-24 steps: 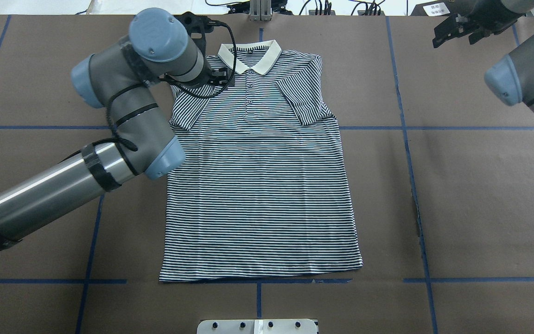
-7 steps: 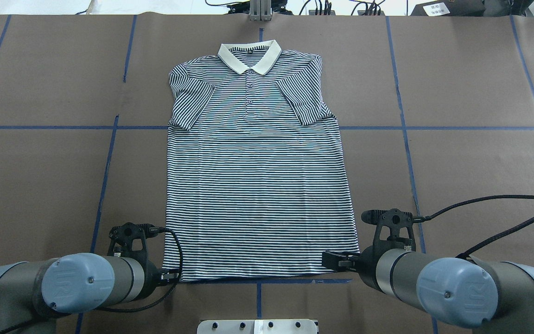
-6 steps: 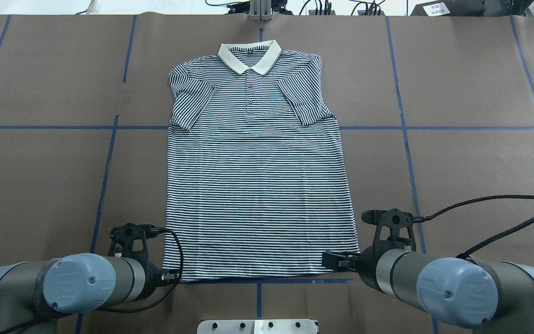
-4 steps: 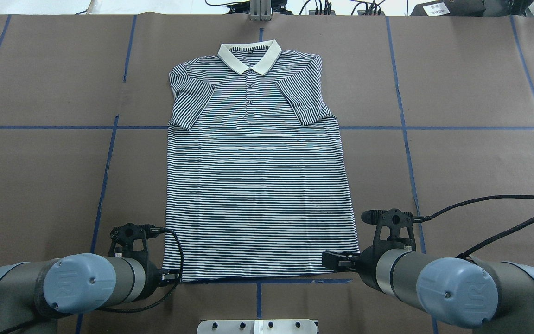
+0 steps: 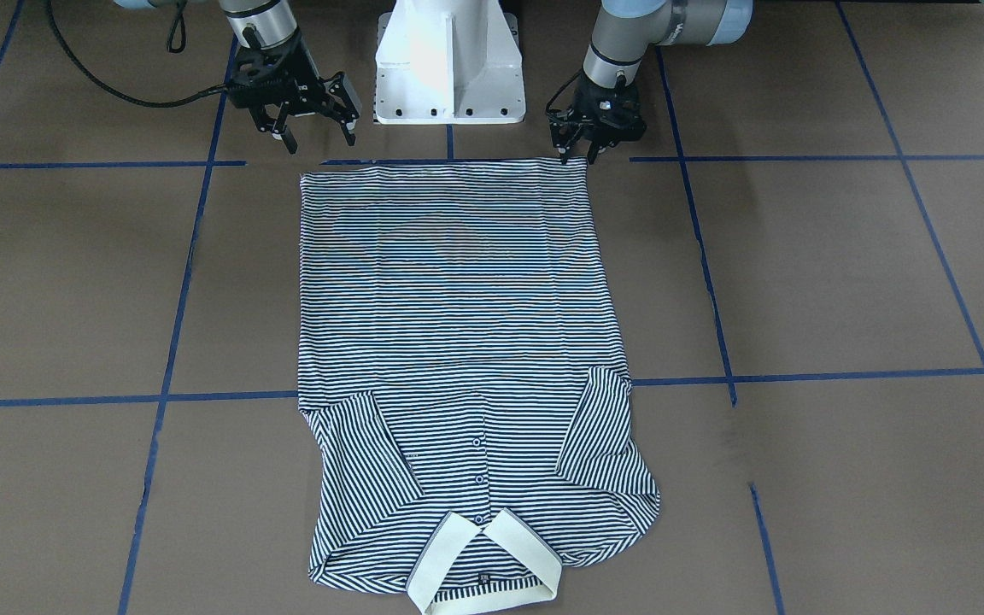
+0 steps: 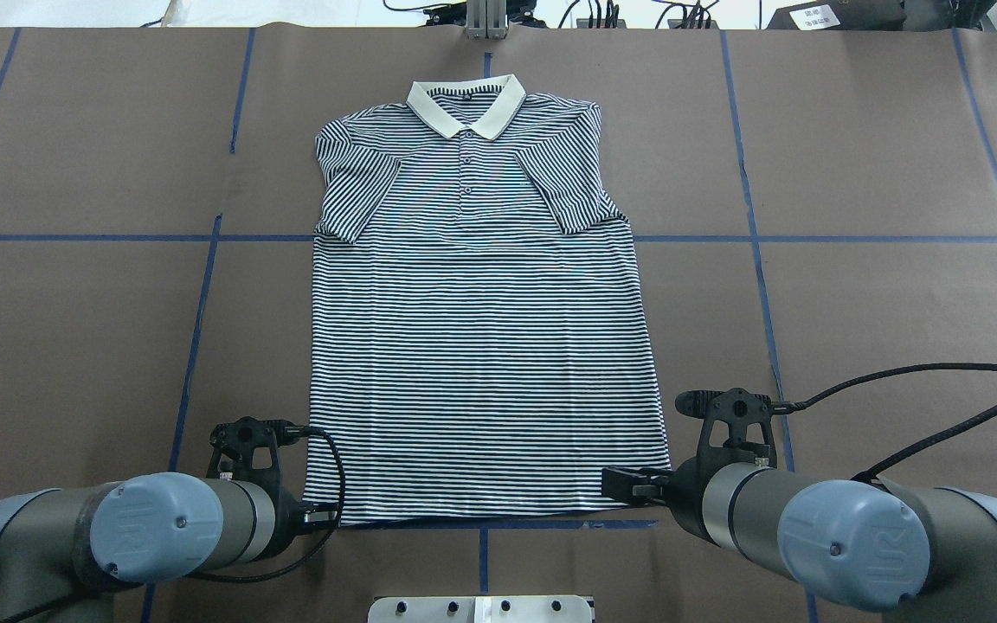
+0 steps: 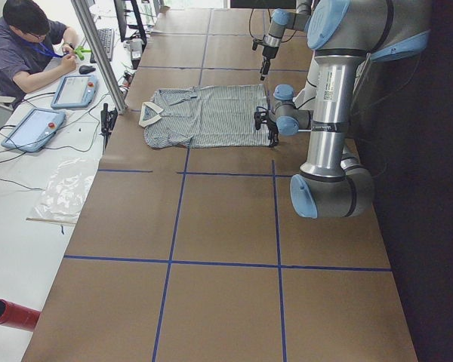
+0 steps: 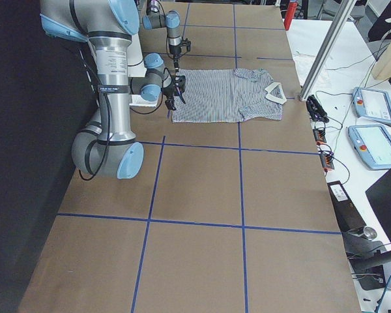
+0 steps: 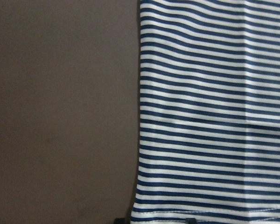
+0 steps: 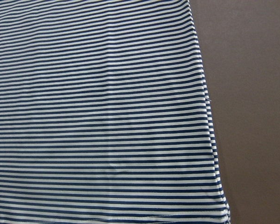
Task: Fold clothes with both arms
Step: 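Close both grippers on the hem corners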
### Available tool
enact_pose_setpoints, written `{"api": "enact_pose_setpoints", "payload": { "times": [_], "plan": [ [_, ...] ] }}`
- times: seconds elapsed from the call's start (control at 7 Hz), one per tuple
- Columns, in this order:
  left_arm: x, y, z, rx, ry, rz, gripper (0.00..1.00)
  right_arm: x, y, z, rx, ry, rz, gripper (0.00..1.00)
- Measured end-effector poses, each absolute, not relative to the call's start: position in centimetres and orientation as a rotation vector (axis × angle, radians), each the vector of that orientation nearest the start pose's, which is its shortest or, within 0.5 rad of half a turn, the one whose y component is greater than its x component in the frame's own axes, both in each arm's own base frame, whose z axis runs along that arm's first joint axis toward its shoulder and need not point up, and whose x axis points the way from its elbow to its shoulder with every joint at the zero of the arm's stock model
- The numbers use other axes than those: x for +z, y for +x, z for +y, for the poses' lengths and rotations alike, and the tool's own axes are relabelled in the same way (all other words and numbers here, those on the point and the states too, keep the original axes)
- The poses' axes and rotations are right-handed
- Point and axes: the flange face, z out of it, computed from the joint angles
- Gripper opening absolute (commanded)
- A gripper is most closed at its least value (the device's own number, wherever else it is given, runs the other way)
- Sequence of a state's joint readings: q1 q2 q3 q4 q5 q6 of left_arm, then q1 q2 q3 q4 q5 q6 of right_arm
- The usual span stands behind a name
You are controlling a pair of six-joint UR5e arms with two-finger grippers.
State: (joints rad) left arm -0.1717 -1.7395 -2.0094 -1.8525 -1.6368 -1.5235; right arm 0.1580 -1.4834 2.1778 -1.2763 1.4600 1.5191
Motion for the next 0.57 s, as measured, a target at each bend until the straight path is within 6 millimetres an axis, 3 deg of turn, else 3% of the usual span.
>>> {"api": "enact_pose_setpoints", "payload": {
  "times": [0.29, 0.57],
  "plan": [
    [34.33, 50.42, -21.61, -0.088, 0.035, 0.890, 0.00, 30.64, -44.74, -21.74, 0.152, 0.204, -0.972, 1.00],
    [34.35, 50.42, -21.60, -0.087, 0.035, 0.889, 0.00, 30.73, -44.76, -21.74, 0.152, 0.205, -0.970, 1.00]
  ]
}}
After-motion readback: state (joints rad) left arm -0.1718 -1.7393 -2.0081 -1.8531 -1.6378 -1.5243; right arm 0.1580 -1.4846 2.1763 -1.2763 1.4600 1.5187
